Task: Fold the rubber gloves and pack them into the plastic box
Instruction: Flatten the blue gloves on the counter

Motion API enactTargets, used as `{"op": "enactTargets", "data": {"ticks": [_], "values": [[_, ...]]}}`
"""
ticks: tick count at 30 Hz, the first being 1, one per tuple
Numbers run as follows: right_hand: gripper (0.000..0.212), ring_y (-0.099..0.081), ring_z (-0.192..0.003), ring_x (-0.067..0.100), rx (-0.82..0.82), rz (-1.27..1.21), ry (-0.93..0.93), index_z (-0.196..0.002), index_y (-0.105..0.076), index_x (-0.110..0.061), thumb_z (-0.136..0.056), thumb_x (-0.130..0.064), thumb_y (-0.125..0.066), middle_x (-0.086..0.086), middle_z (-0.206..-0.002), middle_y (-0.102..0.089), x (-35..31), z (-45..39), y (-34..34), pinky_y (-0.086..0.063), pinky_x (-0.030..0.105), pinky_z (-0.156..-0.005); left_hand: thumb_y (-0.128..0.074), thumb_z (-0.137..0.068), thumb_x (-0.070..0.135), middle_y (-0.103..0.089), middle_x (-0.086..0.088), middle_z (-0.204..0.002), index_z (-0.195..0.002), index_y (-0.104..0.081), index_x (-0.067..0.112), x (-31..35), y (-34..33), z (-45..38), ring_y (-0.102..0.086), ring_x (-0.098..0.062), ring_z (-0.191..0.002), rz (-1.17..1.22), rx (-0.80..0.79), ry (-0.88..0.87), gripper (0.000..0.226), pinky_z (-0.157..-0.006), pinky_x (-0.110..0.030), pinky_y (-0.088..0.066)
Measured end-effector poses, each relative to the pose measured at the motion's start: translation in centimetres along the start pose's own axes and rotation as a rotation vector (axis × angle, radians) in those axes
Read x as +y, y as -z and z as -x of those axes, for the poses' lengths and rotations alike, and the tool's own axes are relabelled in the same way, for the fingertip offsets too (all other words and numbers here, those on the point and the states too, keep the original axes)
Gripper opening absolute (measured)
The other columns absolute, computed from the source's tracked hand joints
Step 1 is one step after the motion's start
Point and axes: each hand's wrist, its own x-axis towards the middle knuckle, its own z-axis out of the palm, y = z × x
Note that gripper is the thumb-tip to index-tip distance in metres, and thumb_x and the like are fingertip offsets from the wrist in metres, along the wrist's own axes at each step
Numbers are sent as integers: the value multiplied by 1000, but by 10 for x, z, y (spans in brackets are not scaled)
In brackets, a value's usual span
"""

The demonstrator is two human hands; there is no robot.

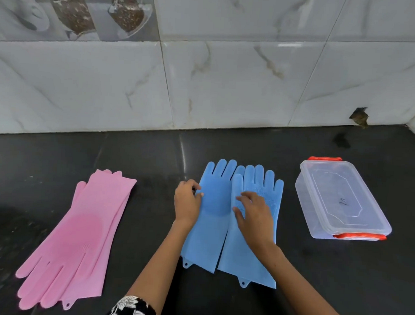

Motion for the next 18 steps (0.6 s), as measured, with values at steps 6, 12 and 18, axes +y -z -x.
{"op": "enactTargets", "data": {"ticks": [6, 12, 18], "values": [[38, -46, -121, 28, -166, 203, 81, -131, -43, -11, -95, -22, -47, 9, -134, -51, -38, -81, -38, -35, 39, -100, -46, -66, -22, -62, -8, -63, -64, -64, -2, 0, 11, 0, -53, -14, -58, 115, -6, 53, 27, -57, -22, -45], [17, -59, -94, 27, -142, 180, 32, -106, -57, -9, -89, -11, -56, 10, -102, -65, -52, -105, -49, -46, 36, -83, -56, -68, -19, -63, -2, -59, -59, -64, 4, -12, 24, 5, -56, -8, -57, 158, 25, 169, 27, -52, -5, -43], [18, -60, -83, 25, -172, 71, 107, -97, -61, -12, -87, -1, -51, 7, -93, -66, -70, -108, -59, -50, 40, -77, -66, -72, -12, -63, 3, -60, -55, -60, 17, -23, 40, 11, -59, -8, -60, 181, 61, 232, 34, -54, -6, -45]]}}
